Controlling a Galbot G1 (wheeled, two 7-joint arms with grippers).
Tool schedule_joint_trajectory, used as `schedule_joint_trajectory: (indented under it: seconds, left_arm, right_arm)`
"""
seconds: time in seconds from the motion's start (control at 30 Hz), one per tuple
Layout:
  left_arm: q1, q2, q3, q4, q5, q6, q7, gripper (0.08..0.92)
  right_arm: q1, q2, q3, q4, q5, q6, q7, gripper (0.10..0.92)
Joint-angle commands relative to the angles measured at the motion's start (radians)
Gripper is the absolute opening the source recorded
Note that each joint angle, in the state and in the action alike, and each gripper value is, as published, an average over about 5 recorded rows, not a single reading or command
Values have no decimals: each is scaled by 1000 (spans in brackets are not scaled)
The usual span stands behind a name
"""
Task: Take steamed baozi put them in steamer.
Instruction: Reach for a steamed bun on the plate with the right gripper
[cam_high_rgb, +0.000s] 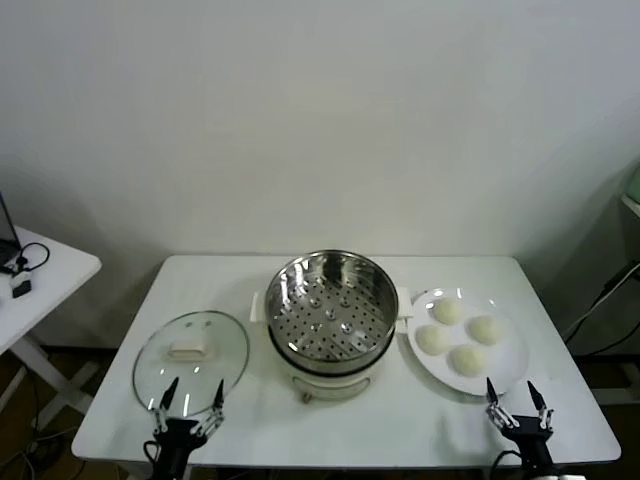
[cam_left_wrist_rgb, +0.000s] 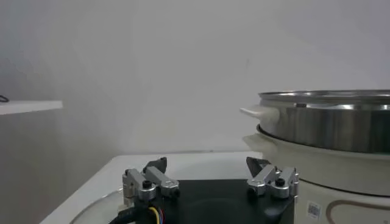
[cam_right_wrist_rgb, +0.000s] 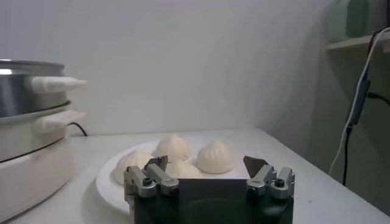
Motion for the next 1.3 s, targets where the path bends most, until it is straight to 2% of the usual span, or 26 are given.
schedule_joint_trajectory:
  seconds: [0.03, 0.17, 0.33, 0.5, 0.63, 0.8, 0.93, 1.1, 1.3]
  left_arm:
    - [-5, 4, 12, 6, 1, -5, 0, 823]
    - [-13, 5, 12, 10, -1, -9, -1, 823]
    - [-20, 11, 17, 8, -3, -12, 1, 823]
    - [-24, 18, 17, 9, -8, -17, 1, 823]
    - [-25, 24, 20, 8, -25, -17, 3, 823]
    - [-28, 23, 22, 6, -23, -16, 5, 823]
    - [-25, 17, 27, 4, -18, -15, 9, 823]
    - [-22, 12, 26, 8, -11, -21, 10, 823]
    - [-23, 11, 13, 16, -10, -27, 10, 823]
  right_arm:
    - [265, -159, 30, 64, 39, -417, -45, 823]
    - [431, -300, -53, 18, -8, -543, -126, 823]
    - [595, -532, -237, -70, -216, -607, -352, 823]
    - [801, -750, -479, -161, -407, -510, -630, 823]
    - [1118, -828, -825, -253, -535, -401, -814, 823]
    - [1651, -777, -1399, -394, -633, -283, -1007, 823]
    - [1918, -669, -1679, -494, -635, -234, -1099, 823]
    - [2028, -522, -1846, -628, -625, -191, -1137, 823]
    - [1987, -388, -1826, -774, -541, -196, -1139, 823]
